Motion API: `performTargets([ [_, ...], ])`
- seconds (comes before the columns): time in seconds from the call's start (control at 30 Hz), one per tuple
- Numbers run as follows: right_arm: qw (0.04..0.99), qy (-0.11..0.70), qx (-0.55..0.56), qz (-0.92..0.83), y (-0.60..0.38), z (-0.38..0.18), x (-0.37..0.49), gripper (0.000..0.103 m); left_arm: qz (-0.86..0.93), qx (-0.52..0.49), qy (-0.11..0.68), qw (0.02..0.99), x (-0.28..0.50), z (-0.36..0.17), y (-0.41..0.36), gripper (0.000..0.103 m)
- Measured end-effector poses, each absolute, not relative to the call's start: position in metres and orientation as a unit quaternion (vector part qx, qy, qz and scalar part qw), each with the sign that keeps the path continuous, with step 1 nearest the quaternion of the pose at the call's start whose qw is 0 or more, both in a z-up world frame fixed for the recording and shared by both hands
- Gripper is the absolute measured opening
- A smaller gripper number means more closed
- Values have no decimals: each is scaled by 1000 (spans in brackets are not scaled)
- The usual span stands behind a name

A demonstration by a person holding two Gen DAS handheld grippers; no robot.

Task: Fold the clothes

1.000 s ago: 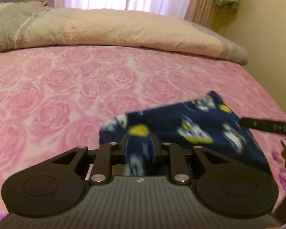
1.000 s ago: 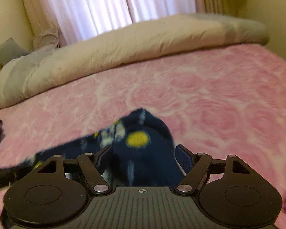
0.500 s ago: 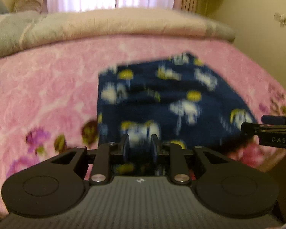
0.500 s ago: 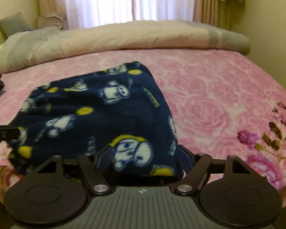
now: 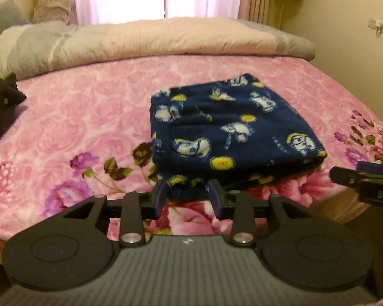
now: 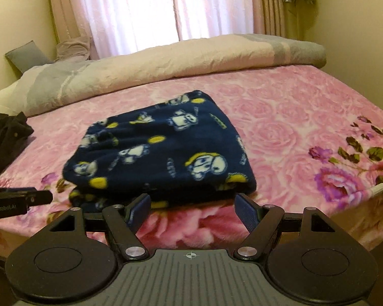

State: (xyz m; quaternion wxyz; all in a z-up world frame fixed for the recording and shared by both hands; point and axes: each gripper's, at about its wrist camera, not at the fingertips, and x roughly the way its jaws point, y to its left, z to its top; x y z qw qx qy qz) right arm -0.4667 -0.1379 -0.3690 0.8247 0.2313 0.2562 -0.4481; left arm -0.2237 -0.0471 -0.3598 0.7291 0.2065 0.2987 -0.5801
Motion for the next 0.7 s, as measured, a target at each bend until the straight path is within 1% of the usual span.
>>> performTargets([
  [0.23, 830, 269, 234, -429, -128, -375, -452, 76, -577, 201, 305, 731, -221, -357, -43, 34],
  [0.5, 826, 278, 259, -417, -150, -388, -438, 76, -579, 196, 328, 720, -207, -369, -74, 35],
  [0.6, 820, 277, 279, -416, -160, -398, -442, 76, -597, 168, 345, 705, -194, -376, -88, 35],
  [0.7, 811, 249, 330, -414, -172, -413, -457, 76, -616, 132, 362, 687, -178, -382, -102, 35],
])
